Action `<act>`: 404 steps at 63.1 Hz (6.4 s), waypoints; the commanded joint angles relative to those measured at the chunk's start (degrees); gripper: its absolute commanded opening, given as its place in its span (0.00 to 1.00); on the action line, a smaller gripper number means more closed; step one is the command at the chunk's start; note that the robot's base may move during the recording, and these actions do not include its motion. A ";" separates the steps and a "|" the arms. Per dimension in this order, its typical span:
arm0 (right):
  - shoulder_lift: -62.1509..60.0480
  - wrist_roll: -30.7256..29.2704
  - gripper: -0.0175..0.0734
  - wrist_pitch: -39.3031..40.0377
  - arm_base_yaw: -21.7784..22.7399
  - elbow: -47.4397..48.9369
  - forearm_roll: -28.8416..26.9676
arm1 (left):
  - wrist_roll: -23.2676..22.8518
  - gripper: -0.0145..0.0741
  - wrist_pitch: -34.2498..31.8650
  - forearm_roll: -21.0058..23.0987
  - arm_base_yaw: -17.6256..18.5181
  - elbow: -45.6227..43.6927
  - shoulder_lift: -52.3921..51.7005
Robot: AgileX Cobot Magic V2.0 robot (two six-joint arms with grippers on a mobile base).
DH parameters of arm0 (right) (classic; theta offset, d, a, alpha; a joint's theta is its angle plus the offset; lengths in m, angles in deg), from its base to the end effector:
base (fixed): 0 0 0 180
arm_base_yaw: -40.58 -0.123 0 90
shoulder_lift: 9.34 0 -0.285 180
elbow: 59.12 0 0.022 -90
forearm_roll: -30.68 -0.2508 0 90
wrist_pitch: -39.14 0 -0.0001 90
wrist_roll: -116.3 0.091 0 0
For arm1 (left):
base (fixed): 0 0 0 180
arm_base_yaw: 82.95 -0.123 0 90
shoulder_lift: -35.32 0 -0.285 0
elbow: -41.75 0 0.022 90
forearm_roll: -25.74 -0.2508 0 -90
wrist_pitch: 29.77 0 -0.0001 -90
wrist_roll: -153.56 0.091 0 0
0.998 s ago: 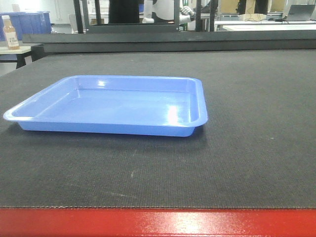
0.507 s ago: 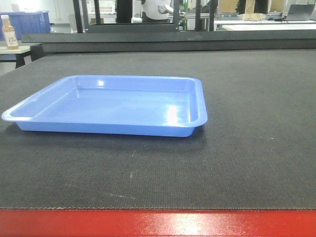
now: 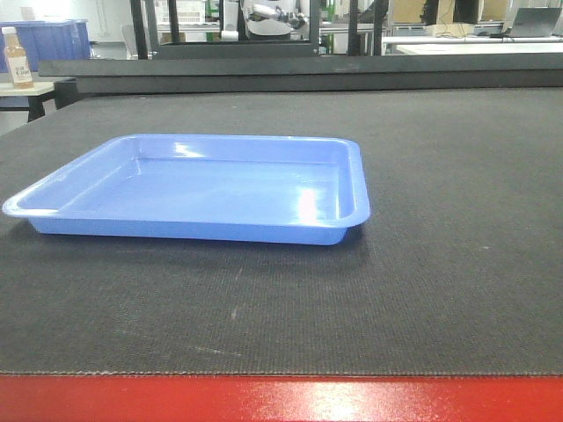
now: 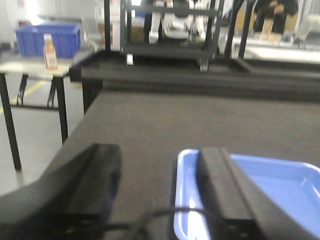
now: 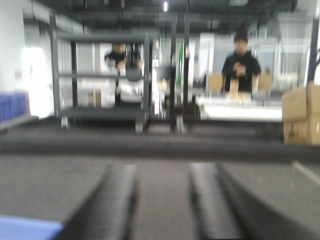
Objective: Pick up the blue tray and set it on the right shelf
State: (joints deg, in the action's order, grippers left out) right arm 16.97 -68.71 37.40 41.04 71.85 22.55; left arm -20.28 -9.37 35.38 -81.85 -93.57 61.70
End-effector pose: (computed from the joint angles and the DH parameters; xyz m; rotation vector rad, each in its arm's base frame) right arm 0.0703 -0.0002 0.3544 0.0383 1.3446 0.0420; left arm 0.0655 -0.0066 0.3499 0.0207 1.5924 -0.1007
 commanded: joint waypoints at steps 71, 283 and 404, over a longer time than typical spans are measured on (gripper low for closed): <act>94.05 32.65 0.84 -61.92 -27.73 81.43 11.86 | -4.07 0.64 30.46 -4.69 7.89 -58.10 77.55; 55.22 25.90 0.22 -66.78 -24.13 53.91 20.05 | -20.99 0.12 56.29 -16.07 36.05 -65.72 68.94; 55.70 25.90 0.22 -67.73 -20.25 53.91 15.34 | -20.88 0.11 56.29 -13.87 36.05 -65.72 68.29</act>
State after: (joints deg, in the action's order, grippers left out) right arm 74.45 -41.10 -32.62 20.76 124.09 36.59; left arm -43.72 41.48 20.82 -46.75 -158.00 132.44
